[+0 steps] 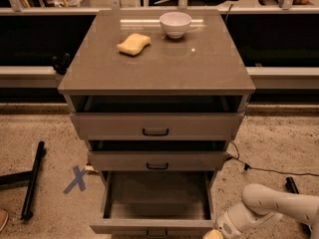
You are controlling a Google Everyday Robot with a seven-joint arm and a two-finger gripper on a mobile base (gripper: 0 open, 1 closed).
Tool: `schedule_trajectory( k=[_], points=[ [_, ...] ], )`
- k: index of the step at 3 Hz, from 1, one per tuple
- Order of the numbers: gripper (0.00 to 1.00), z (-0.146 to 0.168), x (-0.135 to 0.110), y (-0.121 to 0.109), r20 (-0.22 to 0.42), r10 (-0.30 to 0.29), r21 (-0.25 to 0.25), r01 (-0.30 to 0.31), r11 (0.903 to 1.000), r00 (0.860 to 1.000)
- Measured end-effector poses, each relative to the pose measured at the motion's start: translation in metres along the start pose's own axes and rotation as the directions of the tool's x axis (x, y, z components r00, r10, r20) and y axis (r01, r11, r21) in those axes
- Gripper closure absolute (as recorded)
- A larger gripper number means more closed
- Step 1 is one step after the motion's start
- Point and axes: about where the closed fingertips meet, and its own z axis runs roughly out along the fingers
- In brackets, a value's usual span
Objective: Close bottom drawer
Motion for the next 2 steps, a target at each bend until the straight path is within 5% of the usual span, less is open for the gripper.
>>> schedule_trajectory(
  k=[2],
  points=[
    [0.00, 0.062, 0.004, -0.043, -0.096, 0.076, 0.032, -0.073, 0.9968, 0.992]
  ],
)
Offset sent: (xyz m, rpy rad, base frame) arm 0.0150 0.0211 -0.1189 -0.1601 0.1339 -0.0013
